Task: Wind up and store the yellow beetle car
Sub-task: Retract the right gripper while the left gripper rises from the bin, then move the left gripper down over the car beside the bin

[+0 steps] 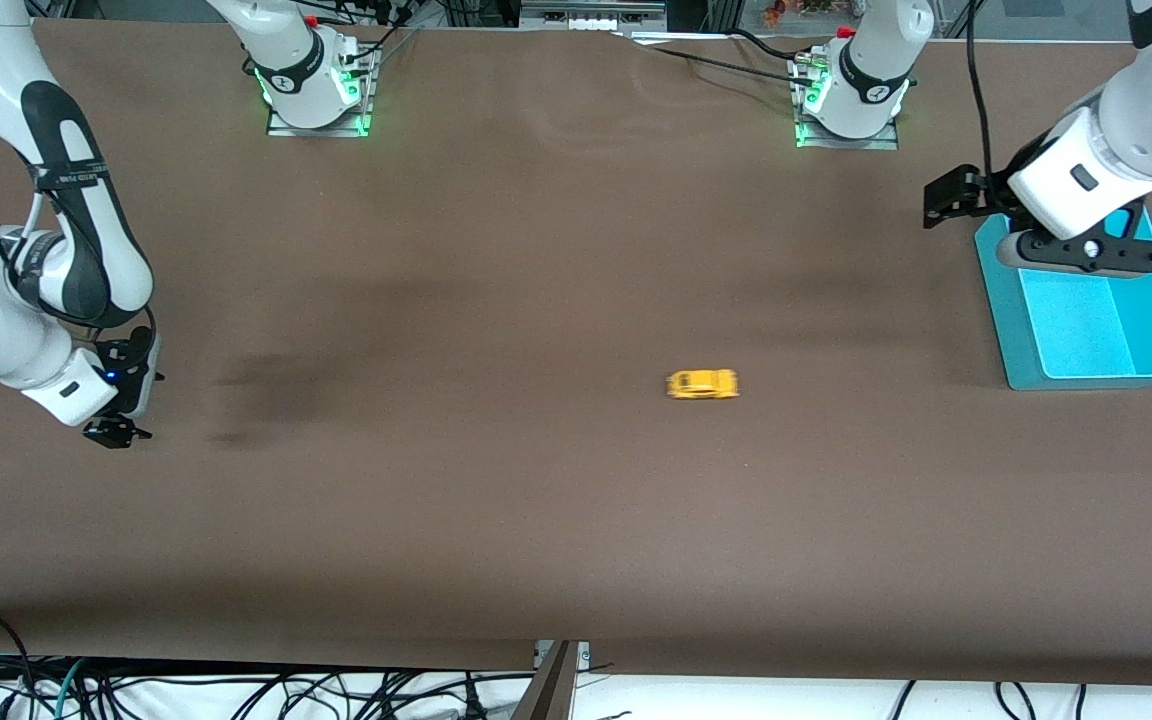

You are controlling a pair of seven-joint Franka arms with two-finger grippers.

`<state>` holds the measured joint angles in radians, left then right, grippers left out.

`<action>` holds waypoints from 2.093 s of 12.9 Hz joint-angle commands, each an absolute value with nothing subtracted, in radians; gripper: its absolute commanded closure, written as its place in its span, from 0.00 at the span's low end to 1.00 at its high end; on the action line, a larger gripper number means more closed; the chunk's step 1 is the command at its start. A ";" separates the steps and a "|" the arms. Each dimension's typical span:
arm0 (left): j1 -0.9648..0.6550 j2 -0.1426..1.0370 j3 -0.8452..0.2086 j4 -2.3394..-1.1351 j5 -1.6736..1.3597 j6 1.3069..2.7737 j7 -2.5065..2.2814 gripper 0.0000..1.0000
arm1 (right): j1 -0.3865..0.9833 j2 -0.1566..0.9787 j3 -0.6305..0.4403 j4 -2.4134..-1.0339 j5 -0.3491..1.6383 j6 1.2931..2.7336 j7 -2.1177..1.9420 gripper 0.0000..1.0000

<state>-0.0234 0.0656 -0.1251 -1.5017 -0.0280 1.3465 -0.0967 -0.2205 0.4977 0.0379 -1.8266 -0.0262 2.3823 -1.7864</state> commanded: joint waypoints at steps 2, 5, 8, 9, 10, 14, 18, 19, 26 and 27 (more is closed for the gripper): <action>-0.023 0.061 -0.126 -1.444 0.078 1.263 -0.094 0.00 | -0.227 0.489 0.061 -1.744 -0.011 2.266 -1.741 0.00; 0.018 0.063 -0.115 -1.440 0.010 1.285 -0.087 0.00 | -0.226 0.459 0.063 -1.701 -0.011 2.200 -1.660 0.00; 0.132 -0.049 -0.123 -1.631 -0.135 1.435 -0.089 0.00 | -0.225 0.385 0.084 -1.697 -0.011 2.125 -1.513 0.00; 0.129 -0.119 -0.130 -1.729 -0.132 1.507 -0.087 0.00 | -0.225 0.370 0.084 -1.697 -0.012 2.108 -1.470 0.00; 0.132 -0.147 -0.158 -1.779 -0.129 1.547 -0.087 0.00 | -0.225 0.350 0.084 -1.695 -0.014 2.091 -1.430 0.00; 0.126 -0.048 -0.173 -1.678 -0.075 1.528 -0.100 0.00 | -0.219 0.293 0.087 -1.637 -0.014 1.926 -1.121 0.00; 0.124 -0.038 -0.173 -1.652 -0.038 1.503 -0.095 0.00 | -0.202 0.293 0.106 -1.502 -0.015 1.728 -0.801 0.00; 0.141 -0.049 -0.184 -1.666 -0.040 1.500 -0.092 0.00 | -0.202 0.291 0.120 -1.468 -0.015 1.673 -0.714 0.00; 0.149 0.072 -0.189 -1.723 0.017 1.483 -0.083 0.00 | -0.198 0.259 0.204 -1.388 -0.023 1.445 -0.158 0.00; 0.156 0.077 -0.189 -1.732 0.017 1.518 -0.060 0.00 | -0.192 0.258 0.219 -1.388 -0.026 1.430 -0.156 0.00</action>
<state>0.1365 0.0742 -0.1734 -1.7233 -0.0070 1.4928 -0.0922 -0.1925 0.2731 0.1982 -1.3964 -0.0222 1.4737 -0.2035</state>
